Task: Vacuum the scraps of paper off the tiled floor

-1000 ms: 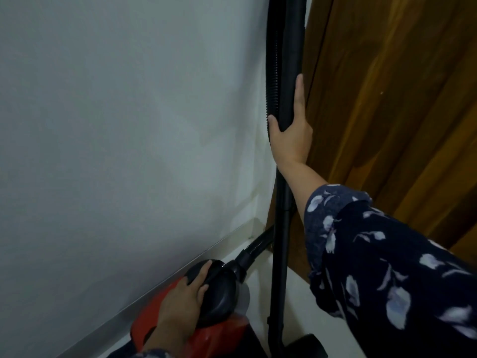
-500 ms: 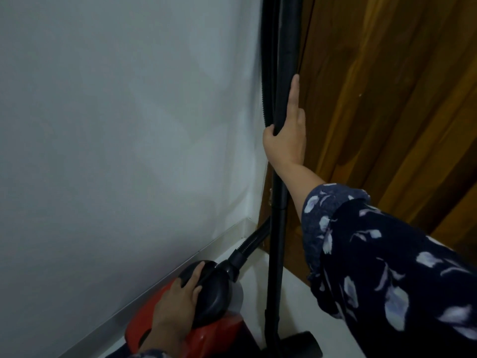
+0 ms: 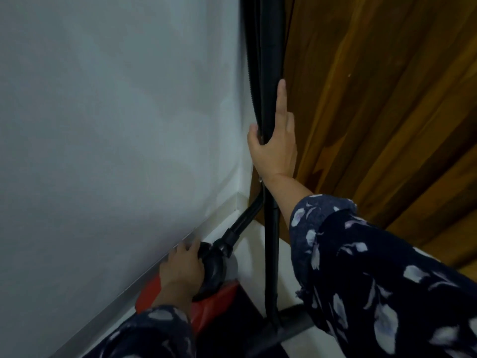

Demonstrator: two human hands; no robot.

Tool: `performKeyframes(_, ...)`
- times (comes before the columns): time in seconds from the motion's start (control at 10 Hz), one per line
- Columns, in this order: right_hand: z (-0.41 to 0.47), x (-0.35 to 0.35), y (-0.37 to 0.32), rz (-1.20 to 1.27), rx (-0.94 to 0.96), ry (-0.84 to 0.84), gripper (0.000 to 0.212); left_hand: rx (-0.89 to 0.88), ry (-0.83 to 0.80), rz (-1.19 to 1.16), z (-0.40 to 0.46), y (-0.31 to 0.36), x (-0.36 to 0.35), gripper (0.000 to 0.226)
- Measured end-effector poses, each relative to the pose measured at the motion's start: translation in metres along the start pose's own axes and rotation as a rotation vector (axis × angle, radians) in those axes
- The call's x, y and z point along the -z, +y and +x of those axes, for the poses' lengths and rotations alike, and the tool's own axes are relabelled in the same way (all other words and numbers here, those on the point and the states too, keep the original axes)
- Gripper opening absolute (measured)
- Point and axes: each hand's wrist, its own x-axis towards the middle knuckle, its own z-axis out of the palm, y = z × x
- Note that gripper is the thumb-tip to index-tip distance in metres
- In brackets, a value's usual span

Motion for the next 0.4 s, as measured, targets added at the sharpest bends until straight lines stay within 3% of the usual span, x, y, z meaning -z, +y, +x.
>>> performKeyframes(0.2, -0.014, 0.025, -0.011, -0.139, -0.07, -0.117, 0.083, -0.044, -0.01, -0.061, -0.013, 0.042, 0.066, 0.051)
performKeyframes(0.4, -0.049, 0.07, -0.037, -0.363, -0.281, -0.441, 0.102, -0.056, -0.07, -0.162, -0.067, 0.061, 0.129, 0.053)
